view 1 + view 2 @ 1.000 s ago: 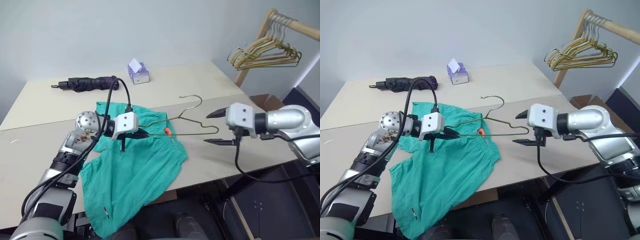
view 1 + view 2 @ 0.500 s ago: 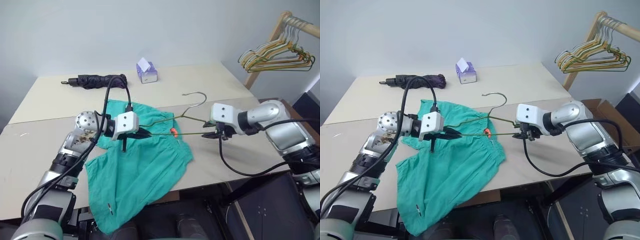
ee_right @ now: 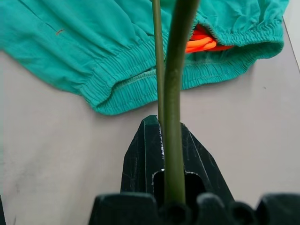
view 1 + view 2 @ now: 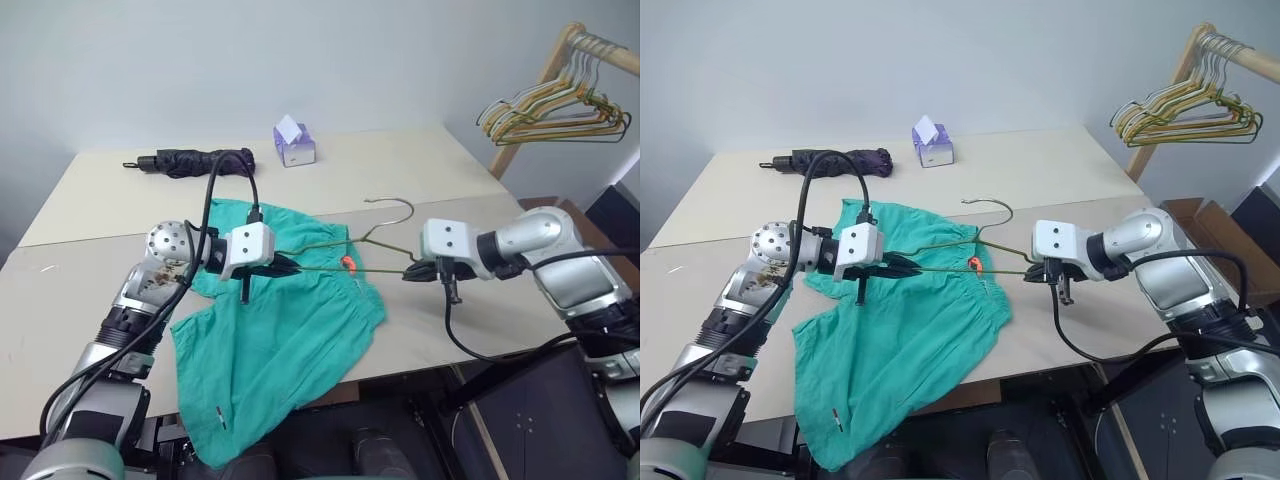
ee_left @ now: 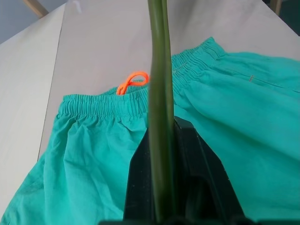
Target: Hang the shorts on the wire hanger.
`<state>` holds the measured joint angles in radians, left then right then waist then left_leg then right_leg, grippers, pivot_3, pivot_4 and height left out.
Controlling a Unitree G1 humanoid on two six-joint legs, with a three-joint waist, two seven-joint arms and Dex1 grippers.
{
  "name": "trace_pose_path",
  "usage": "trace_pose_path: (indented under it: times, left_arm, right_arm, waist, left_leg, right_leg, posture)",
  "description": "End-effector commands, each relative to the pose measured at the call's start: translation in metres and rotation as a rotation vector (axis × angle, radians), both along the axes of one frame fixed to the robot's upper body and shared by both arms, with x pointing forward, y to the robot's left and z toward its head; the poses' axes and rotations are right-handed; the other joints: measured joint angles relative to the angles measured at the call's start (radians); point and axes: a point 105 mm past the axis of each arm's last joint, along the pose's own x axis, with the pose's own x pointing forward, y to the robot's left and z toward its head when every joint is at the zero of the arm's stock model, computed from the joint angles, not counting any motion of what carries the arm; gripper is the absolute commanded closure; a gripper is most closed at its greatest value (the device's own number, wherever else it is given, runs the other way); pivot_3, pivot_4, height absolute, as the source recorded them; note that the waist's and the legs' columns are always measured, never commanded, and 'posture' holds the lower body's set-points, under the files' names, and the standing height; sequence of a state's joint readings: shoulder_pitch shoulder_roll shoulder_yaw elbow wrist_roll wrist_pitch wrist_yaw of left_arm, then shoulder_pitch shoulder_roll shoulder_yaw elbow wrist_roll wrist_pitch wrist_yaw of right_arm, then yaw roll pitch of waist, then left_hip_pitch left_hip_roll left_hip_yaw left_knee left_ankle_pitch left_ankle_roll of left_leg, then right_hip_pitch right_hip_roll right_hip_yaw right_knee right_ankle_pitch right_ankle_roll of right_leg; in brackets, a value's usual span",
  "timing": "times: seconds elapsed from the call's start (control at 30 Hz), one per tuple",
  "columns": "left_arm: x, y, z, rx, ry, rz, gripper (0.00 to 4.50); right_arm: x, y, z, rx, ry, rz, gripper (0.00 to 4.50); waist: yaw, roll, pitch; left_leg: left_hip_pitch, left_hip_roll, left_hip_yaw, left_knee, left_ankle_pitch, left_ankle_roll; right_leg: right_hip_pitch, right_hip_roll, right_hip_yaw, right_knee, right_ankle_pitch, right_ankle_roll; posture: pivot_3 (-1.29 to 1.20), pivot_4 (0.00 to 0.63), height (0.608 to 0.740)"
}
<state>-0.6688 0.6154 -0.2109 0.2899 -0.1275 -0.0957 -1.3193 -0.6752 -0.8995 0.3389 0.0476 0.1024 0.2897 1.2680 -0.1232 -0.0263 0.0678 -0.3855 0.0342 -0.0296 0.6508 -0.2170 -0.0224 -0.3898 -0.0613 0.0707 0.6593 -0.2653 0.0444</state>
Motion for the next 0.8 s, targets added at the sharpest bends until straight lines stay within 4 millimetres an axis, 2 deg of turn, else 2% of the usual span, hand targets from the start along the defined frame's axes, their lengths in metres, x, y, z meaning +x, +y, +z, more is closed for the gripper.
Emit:
trace_pose_path:
  times: [0.03,0.23,0.4,0.57,0.67,0.8]
  left_arm:
    - [-0.005,-0.004,0.019,-0.095,-0.057,-0.093,3.48]
    - [0.002,0.006,0.033,-0.169,-0.056,-0.019,1.63]
    - [-0.001,0.026,0.043,-0.237,-0.016,0.069,0.11]
    - [-0.017,0.040,0.050,-0.394,0.046,0.101,0.04]
    - [-0.031,0.048,0.048,-0.370,0.079,0.087,0.04]
    - [-0.035,0.057,0.048,-0.345,0.081,0.111,0.04]
  right_arm:
    - [-0.012,0.001,0.018,0.048,-0.060,0.071,4.50]
    - [-0.024,-0.019,0.004,0.127,0.101,-0.064,4.50]
    - [-0.040,-0.049,-0.020,0.253,0.321,-0.290,4.50]
    - [-0.046,-0.064,-0.043,0.369,0.533,-0.528,4.50]
    - [-0.041,-0.068,-0.053,0.405,0.642,-0.677,4.50]
    - [-0.036,-0.069,-0.062,0.390,0.751,-0.784,4.50]
  waist:
    - [0.002,0.000,0.000]
    - [0.002,0.000,0.000]
    - [0.008,0.000,0.000]
    - [0.007,0.000,0.000]
    - [0.007,0.000,0.000]
    - [0.012,0.000,0.000]
  left_leg:
    - [0.000,0.000,0.000,0.000,0.000,0.000]
    - [0.000,0.000,0.000,0.001,0.000,0.000]
    - [0.000,0.000,0.000,0.001,0.000,0.001]
    - [0.002,0.000,0.000,0.001,0.000,0.001]
    - [0.001,0.000,0.000,0.001,-0.001,0.001]
    - [0.001,0.000,0.001,0.001,-0.001,0.001]
  right_leg:
    - [0.000,0.000,0.000,0.000,0.000,0.000]
    - [0.001,0.000,0.000,0.000,0.000,0.000]
    - [0.001,0.000,0.000,0.000,0.000,0.000]
    - [0.002,0.000,0.001,0.001,0.000,0.000]
    - [0.001,0.000,0.000,0.000,0.000,0.000]
    - [0.001,0.000,0.001,0.000,0.000,0.000]
  posture:
    - [-0.07,0.000,0.740]
    - [-0.05,0.000,0.740]
    - [-0.04,0.004,0.740]
    - [-0.04,0.011,0.740]
    - [-0.03,0.017,0.740]
    - [-0.03,0.017,0.740]
